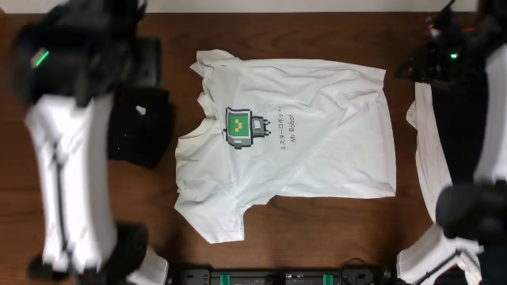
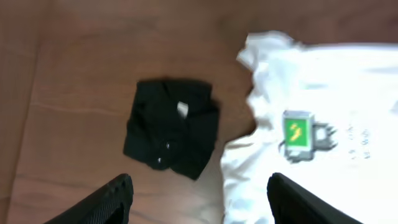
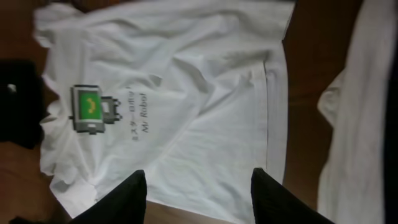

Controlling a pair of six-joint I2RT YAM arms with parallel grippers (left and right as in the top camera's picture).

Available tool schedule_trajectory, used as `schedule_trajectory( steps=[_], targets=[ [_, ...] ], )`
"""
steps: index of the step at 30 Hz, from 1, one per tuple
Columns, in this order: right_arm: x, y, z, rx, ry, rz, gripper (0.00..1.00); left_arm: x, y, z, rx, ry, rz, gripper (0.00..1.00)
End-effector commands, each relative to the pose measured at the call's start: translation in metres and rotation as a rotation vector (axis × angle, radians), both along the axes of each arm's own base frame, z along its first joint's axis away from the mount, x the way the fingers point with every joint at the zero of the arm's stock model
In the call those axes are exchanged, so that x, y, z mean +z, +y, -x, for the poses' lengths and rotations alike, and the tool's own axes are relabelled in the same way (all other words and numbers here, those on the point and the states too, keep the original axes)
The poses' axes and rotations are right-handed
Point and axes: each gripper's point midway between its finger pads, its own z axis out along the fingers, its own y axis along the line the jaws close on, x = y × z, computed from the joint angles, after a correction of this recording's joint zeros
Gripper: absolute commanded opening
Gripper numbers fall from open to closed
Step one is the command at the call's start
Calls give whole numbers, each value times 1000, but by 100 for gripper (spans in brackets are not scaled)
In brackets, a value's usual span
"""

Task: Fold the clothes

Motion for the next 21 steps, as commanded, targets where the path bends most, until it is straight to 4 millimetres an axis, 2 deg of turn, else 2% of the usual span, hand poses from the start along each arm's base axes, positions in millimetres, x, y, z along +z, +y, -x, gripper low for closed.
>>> schedule_trajectory(
  steps=[1, 4, 6, 8, 10, 12, 15, 17, 21],
  targets=[
    [64, 10, 32, 15, -176, 27, 54, 13, -6, 36, -9, -5, 71, 71],
    [107, 17, 64, -5, -296, 44, 57, 30, -4, 63, -2, -66, 102, 70],
    [126, 20, 85, -34, -345, 50, 59, 38, -3, 78, 1, -100, 113, 69],
    [138, 23, 107, -57, -370, 52, 63, 40, -1, 94, 24, -115, 139, 69],
    [141, 24, 125, -92, -358, 51, 65, 31, -2, 109, 34, -92, 161, 69],
    [138, 24, 138, -117, -326, 55, 66, 11, -4, 121, 45, -29, 186, 69],
    [127, 25, 148, -132, -267, 41, 67, -32, -15, 131, 41, 125, 234, 69],
    [116, 24, 146, -138, -230, 35, 68, -66, -29, 132, 16, 237, 287, 68],
    [82, 18, 135, -177, -132, 27, 68, -134, -69, 126, -72, 414, 432, 67]
  ],
)
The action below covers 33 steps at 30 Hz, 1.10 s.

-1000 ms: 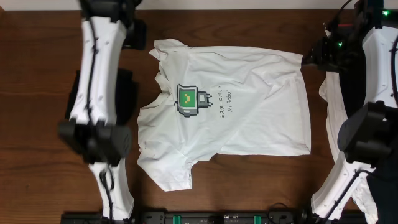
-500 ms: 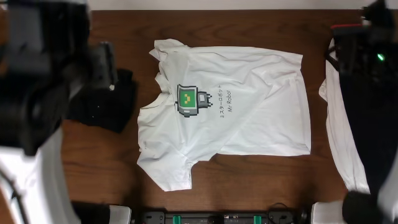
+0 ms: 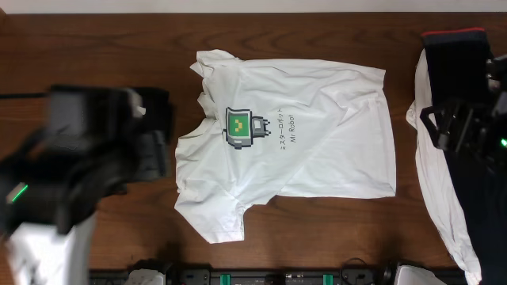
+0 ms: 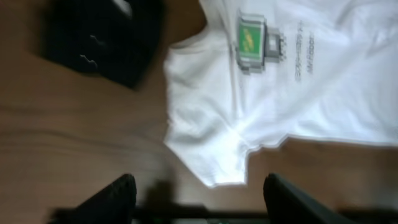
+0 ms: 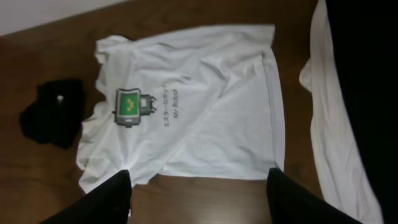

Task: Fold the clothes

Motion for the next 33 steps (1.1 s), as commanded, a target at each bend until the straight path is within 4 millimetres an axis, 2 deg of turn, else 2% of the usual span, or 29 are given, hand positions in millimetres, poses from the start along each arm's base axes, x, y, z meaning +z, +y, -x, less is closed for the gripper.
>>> schedule_trajectory(
  steps=[1, 3, 8, 13, 22, 27, 30, 33],
  targets=[
    [-39, -6, -13, -44, 123, -27, 68, -57, -41, 7, -84, 188, 162, 67],
    [-62, -7, -18, -50, 180, -41, 68, -94, -59, 9, -143, 248, 182, 66],
    [-115, -8, -23, -53, 296, -64, 68, -167, -91, 29, -278, 367, 140, 66],
    [-151, -9, -26, -68, 358, -82, 68, -218, -110, 55, -365, 516, 74, 63],
    [-179, -12, -23, -87, 402, -69, 71, -266, -127, 82, -443, 699, -34, 62],
    [-183, -14, -22, -93, 412, -58, 71, -284, -123, 79, -442, 713, -100, 49],
    [-183, -16, -22, -98, 412, -47, 71, -289, -117, 73, -427, 695, -146, 30],
    [-183, -17, -23, -98, 409, -46, 71, -290, -114, 70, -426, 683, -166, 19]
  ],
)
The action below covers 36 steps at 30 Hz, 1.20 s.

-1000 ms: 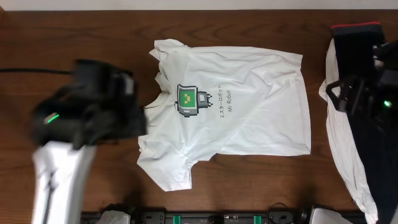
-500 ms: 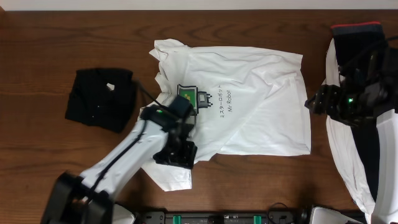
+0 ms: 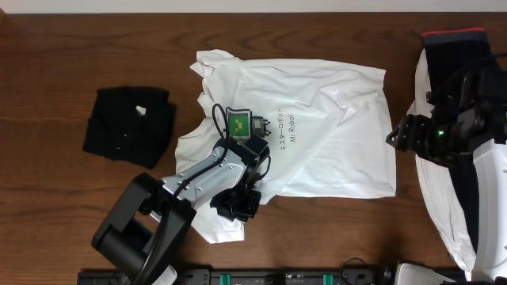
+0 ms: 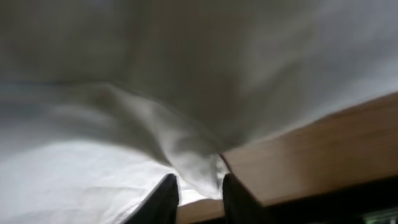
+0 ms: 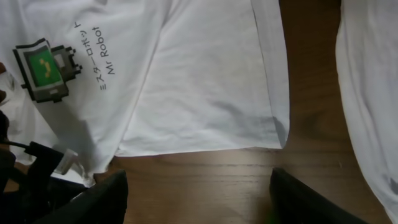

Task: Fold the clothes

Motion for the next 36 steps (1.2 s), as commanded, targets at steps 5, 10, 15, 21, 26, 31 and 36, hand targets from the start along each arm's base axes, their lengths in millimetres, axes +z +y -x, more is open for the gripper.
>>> schedule_trajectory(
  steps=[5, 10, 15, 21, 26, 31, 36],
  targets=[
    [0, -2, -3, -14, -9, 15, 71, 1, 11, -6, -9, -33, -55, 6],
    [-2, -4, -1, -17, 0, 29, 70, 20, 16, -10, 16, -52, -52, 6],
    [-20, -3, 8, -19, 57, 18, 66, 74, 37, -41, 71, -226, -66, 6],
    [-61, 9, 32, -43, 178, -44, 66, 121, 40, -63, 138, -413, 43, 6],
    [-97, 25, 56, -65, 282, -91, 68, 128, 42, -63, 145, -435, 57, 6],
    [-134, 32, 69, -135, 326, -90, 67, 127, 41, -64, 144, -437, 59, 6],
    [-170, 28, 81, -228, 341, -56, 65, 127, 41, -64, 136, -438, 59, 6]
  ],
)
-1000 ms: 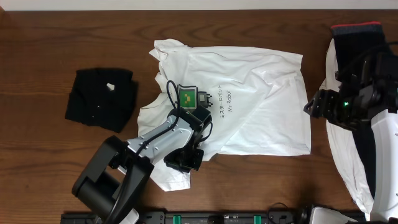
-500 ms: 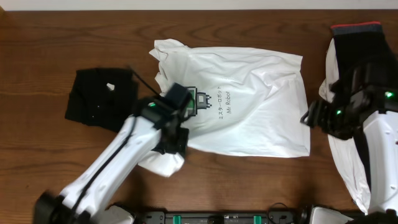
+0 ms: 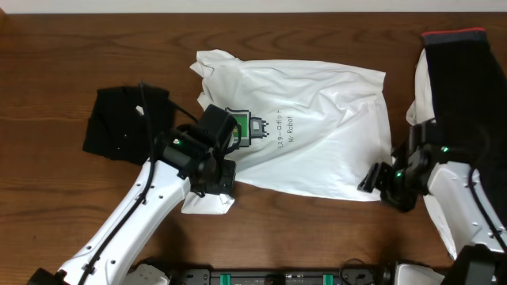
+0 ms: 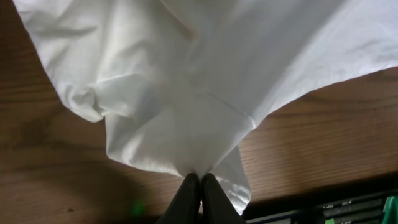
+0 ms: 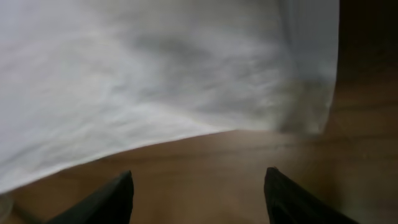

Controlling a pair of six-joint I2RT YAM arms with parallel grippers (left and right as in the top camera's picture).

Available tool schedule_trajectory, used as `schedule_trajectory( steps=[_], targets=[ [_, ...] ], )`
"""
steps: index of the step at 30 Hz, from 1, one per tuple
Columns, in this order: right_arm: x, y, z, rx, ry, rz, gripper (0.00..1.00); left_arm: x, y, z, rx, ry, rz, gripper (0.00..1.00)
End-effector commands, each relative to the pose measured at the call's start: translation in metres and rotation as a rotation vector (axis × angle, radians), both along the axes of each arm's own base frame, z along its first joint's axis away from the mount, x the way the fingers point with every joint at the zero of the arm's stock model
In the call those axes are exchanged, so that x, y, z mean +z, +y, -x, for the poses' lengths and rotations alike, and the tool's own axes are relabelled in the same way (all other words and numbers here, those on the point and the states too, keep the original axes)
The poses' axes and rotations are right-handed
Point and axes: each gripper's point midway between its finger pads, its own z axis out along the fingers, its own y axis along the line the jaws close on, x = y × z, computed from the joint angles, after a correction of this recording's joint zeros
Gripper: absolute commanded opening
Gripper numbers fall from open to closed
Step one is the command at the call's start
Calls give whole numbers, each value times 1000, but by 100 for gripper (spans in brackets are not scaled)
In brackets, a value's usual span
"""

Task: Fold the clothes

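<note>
A white T-shirt [image 3: 317, 150] with a pixel-robot print lies spread across the middle of the table. My left gripper [image 3: 215, 176] is shut on the shirt's near left part; the left wrist view shows its closed fingertips [image 4: 200, 182] pinching bunched white cloth [image 4: 186, 74]. The sleeve [image 3: 207, 204] trails below the grip. My right gripper [image 3: 379, 184] stands open just off the shirt's near right hem corner. In the right wrist view the hem [image 5: 155, 81] runs above the spread fingers [image 5: 121, 193], with bare wood between them.
A folded black garment [image 3: 127, 123] lies to the left of the shirt. At the right edge lies a pile with a white garment [image 3: 436, 182] and a black one with red trim [image 3: 455, 71]. Black equipment lines the table's near edge [image 3: 277, 277].
My left gripper has shut on the near left cloth and sits farther left and back, bunching the shirt's near edge. My right gripper has come down from beside the pile to the near right hem corner.
At first both arms were high over the table, grippers open, the shirt flat. Then the left gripper was down at the near left sleeve with cloth between its fingers. Now it holds that cloth pulled inward, and the right gripper is open at the hem corner.
</note>
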Motion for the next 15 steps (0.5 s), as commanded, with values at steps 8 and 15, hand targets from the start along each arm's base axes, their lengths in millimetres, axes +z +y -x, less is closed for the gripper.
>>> schedule_trajectory(
  steps=[8, 15],
  targets=[
    [-43, -9, 10, -182, 10, 71, 52, 1, 3, -3, -9, -11, -14, 6],
    [-47, -21, -2, -208, -43, 138, 47, 1, 3, -3, -10, -11, -15, 6]
  ],
)
